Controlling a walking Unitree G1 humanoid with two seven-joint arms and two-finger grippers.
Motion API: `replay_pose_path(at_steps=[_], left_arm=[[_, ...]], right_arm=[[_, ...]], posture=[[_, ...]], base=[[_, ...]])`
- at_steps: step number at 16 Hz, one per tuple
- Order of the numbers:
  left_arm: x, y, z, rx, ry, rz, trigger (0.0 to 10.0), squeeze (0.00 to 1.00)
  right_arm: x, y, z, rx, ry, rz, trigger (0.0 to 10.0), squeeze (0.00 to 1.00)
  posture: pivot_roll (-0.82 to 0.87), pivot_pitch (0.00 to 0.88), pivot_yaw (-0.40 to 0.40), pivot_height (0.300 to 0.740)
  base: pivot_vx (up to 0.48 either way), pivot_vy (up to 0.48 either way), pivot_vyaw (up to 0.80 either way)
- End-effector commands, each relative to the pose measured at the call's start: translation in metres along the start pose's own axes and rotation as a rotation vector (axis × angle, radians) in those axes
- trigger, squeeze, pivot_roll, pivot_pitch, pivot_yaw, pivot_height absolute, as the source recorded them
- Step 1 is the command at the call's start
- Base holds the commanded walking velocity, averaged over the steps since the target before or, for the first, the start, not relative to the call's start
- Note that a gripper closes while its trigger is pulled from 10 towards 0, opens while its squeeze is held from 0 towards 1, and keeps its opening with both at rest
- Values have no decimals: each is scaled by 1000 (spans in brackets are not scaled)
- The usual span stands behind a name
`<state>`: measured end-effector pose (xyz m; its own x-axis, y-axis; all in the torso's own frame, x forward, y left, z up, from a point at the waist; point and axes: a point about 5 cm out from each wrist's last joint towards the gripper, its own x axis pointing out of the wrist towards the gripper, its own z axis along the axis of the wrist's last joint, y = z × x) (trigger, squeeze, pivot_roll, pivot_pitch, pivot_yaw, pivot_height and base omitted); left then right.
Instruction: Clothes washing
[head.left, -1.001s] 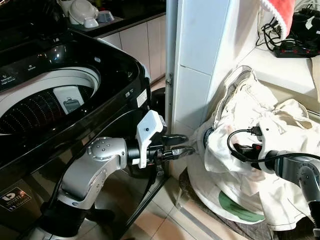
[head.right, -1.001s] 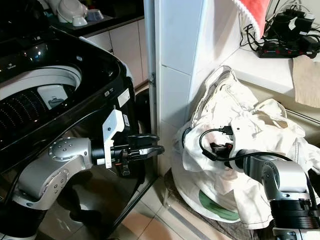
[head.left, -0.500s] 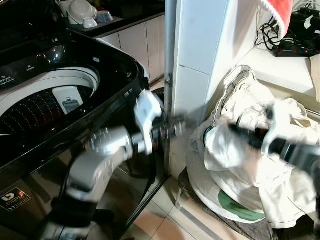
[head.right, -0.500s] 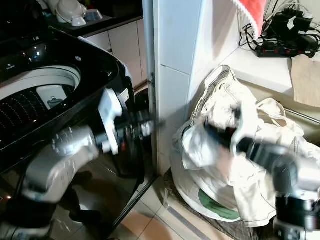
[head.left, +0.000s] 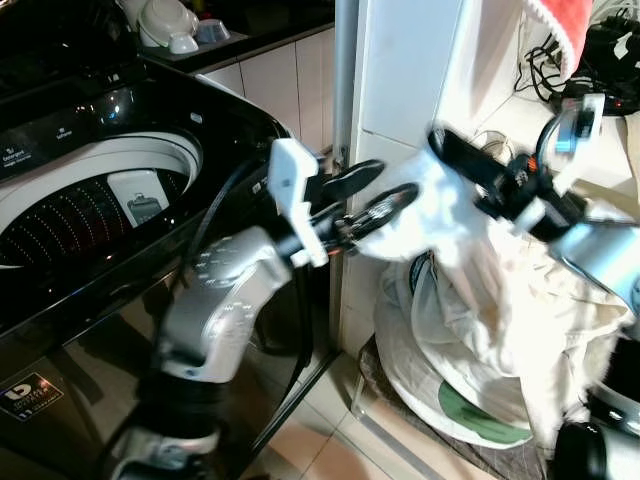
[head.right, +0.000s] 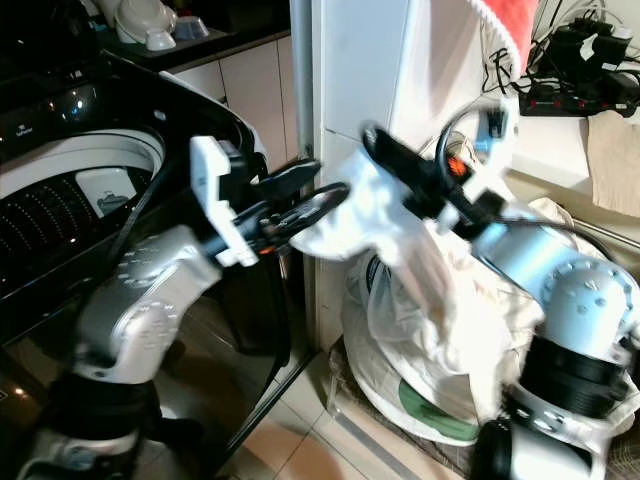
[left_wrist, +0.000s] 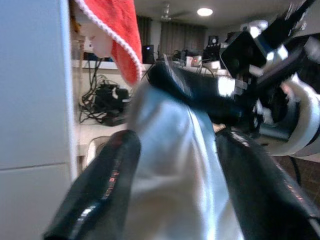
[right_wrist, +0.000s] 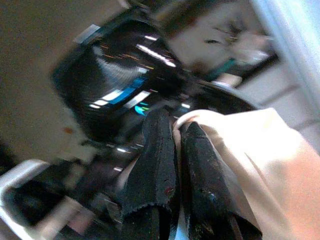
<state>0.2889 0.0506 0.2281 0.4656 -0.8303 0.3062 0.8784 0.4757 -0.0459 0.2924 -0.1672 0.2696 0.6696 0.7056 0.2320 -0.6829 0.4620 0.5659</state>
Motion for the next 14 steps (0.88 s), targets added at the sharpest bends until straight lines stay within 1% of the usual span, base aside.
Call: replay_pose_path(at_steps=[1,2,3,4,6,7,8,9,14], left_arm=[[4,-1,-2,5,6,2,10000,1000],[6,-5,-5,-10,13,-14,10000,376],[7,-8,-8,-31,26,-34,10000,0],[8,-12,-12,-49,38,-54,10000,0],[8,-11,-17,-36,63,-40,10000,0],[8,-9,-17,-44,61,-24,8353,0],[7,-4,-15,-59,45,12,0,0],[6,1,-12,-44,38,37,0,0],[3,1,-12,-47,37,29,0,0]], right_arm=[[3,11,3,-11,-3,47,0,0],[5,13,1,-4,5,55,0,0],[6,14,-1,1,14,56,0,0],[7,15,-2,10,19,54,0,0],[7,18,-3,22,18,53,0,0],[6,18,-2,24,18,52,0,0],[6,18,-2,27,18,47,0,0],[6,18,-1,32,18,40,0,0],[6,18,-2,25,27,16,0,0]], posture=[[-78,0,32,740],[-79,0,32,740],[-80,0,33,740],[-81,0,33,740],[-83,0,36,740],[-83,0,35,740],[-84,0,33,740],[-85,0,29,740],[-86,0,36,740]], base=[[0,0,0],[0,0,0],[0,0,0],[0,0,0],[0,0,0],[0,0,0],[0,0,0],[0,0,0],[0,0,0]])
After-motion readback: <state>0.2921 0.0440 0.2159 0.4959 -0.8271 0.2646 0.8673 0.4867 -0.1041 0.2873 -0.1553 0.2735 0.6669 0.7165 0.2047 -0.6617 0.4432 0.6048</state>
